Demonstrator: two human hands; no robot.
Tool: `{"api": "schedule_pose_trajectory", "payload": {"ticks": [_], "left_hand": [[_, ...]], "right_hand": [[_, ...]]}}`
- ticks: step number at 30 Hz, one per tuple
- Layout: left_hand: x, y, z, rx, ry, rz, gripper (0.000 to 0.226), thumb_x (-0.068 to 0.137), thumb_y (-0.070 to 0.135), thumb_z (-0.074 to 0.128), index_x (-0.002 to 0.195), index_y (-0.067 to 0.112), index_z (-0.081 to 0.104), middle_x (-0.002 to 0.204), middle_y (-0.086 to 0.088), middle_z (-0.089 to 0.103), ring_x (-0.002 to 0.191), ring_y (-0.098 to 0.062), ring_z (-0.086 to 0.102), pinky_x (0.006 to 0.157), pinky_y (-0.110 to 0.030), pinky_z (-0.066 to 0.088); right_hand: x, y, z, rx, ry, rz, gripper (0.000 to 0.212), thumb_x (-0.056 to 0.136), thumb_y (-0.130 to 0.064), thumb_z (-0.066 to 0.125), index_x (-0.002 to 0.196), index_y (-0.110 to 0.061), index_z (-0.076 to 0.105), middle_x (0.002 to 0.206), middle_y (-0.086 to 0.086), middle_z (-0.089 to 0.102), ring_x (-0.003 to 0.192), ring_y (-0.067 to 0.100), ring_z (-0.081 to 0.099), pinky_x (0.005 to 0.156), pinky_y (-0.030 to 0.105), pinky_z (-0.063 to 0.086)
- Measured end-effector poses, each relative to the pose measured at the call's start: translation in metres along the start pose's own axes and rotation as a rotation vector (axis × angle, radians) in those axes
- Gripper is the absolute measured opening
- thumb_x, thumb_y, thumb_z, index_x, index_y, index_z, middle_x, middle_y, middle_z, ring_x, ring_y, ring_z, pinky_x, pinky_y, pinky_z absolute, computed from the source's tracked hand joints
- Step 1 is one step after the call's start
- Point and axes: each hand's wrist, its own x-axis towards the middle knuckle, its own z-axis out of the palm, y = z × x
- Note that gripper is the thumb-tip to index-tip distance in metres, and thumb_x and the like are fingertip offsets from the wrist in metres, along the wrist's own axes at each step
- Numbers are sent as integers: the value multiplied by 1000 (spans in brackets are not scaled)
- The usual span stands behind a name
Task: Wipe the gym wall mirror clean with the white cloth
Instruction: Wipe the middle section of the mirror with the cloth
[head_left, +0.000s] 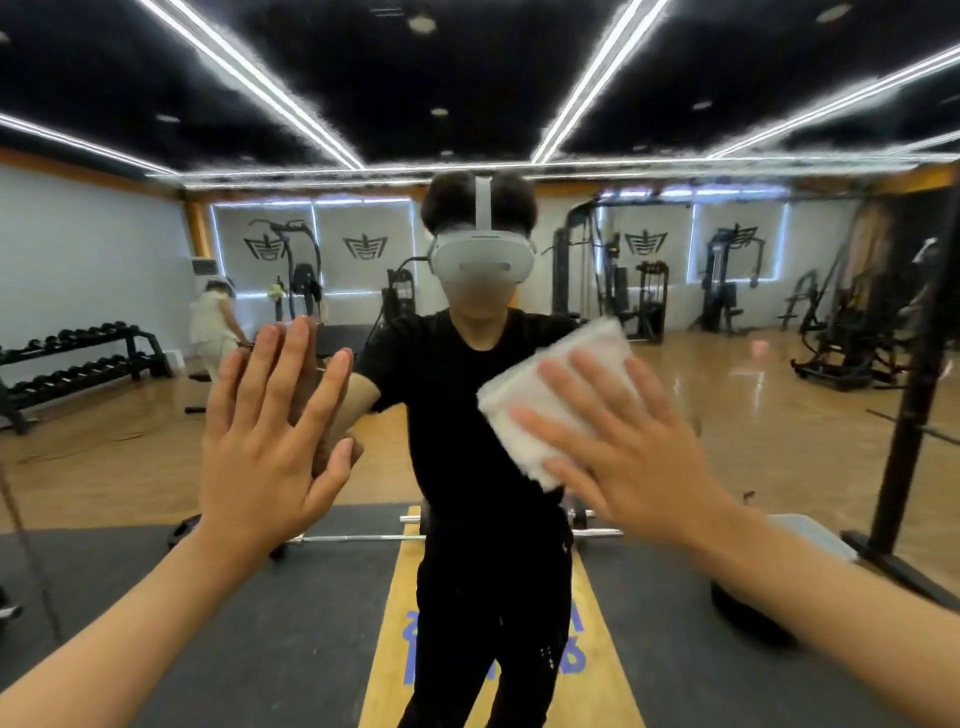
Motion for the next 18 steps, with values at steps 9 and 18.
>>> {"api": "schedule_pose_trajectory", "payload": {"ticks": [9,18], "left_hand": [[1,1,2,-6,7,7,69,103,43,40,165,15,33,173,-23,19,161,-41,17,130,-57,12],[0,2,3,-3,15,9,68,103,42,39,166,15,32,173,-24,19,160,-43,19,128,-62,16]], "right_hand": [[9,-26,6,86,104,482,61,112,-41,32,169,-25,17,175,16,2,162,39,0,128,64,4],[51,53,-26,47,134,509,59,114,-48,25,169,-29,14,176,12,6,163,33,3,128,61,10]]}}
